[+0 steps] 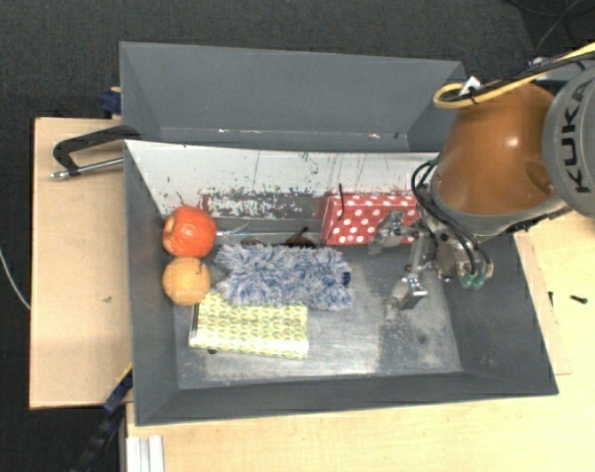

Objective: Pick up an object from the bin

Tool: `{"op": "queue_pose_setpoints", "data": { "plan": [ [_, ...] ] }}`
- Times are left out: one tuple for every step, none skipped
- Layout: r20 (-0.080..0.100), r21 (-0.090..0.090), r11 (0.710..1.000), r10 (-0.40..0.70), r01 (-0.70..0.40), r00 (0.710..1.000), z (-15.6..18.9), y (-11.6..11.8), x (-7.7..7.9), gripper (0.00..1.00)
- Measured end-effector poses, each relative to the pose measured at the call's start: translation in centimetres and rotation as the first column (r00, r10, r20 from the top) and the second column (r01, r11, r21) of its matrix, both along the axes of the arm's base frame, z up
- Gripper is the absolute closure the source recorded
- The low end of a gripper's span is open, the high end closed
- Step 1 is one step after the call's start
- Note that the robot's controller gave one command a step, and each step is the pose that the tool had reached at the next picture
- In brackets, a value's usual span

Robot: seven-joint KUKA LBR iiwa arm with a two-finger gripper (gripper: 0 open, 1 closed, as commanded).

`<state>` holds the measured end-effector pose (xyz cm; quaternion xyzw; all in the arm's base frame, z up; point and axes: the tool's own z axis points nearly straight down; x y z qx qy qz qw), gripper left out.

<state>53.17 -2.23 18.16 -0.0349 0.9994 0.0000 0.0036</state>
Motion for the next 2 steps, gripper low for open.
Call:
{"op": "queue_pose_setpoints", "data": {
  "plan": [
    [0.001,0.000,0.984,0.181,-0.181,0.984,-2.1,5.3,6.6,0.00],
    [-0.007,0.001,1.000,0.001,-0.001,1.000,-3.9,8.0,3.7,0.00]
  ]
}}
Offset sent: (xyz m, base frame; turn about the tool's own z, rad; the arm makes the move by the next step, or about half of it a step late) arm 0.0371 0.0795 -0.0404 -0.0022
